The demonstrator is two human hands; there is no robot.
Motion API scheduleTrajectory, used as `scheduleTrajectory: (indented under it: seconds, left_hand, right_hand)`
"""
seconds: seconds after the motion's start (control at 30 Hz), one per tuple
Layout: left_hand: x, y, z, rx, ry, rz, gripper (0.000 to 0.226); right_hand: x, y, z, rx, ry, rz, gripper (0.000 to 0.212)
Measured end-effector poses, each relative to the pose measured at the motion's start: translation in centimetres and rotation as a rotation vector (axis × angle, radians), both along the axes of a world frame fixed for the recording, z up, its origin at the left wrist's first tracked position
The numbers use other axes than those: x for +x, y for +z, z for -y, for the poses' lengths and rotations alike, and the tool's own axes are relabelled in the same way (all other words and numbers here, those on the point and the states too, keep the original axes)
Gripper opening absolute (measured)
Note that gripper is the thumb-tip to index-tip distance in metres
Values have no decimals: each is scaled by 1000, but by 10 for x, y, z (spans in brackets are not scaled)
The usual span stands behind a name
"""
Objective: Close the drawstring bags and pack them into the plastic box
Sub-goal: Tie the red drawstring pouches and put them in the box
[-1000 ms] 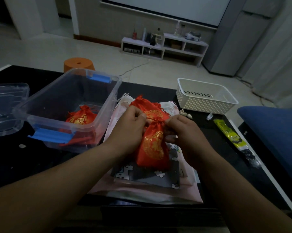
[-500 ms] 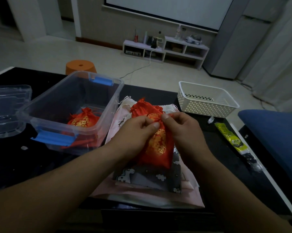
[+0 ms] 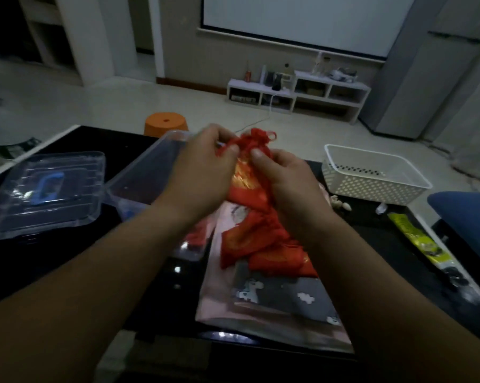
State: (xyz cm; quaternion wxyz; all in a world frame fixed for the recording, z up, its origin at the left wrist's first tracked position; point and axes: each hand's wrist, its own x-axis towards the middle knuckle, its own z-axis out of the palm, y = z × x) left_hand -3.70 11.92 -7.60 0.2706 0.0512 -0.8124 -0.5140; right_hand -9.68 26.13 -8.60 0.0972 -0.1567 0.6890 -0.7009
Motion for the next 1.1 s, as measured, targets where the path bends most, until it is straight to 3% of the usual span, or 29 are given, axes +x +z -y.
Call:
scheduleTrajectory:
  seconds: [0.2,0.3,0.37,0.43,0.5,0.8,0.87,1.0,1.1]
  left_hand:
    - [-9,1,98,-90,245,96,7]
    - [-14,-14,117,-126,203,210,11]
    - [-17,-17,118,-285,229,300,28]
    - [-15,-15,112,-402,287,248,36]
    - [-13,-10,96,-401,271,128,33]
    - [-9,-4,-10,-413,-73,-111,12]
    - [-10,-12,-29,-485,-166,3,6]
    - [-10,-47,-46,-707,-264,447,36]
    - [-11,-69,-46,-716,-286,621,60]
  right_hand:
    - [8,9,48,68,124,-96,46]
    - [9,2,58,68,72,-103,39]
    - [4,-1,54,63,-18,-104,29]
    - [-1,-2,45,66,-104,-68,21]
    - [-7,0,31,70,-155,-13,15]
    - [-13,5,-29,68,-256,-15,16]
    - [-13,1,-48,116,-289,-27,17]
    - [-12,-14,-79,233,-301,14,15]
    - [-5,-26,-95,349,-222,70,17]
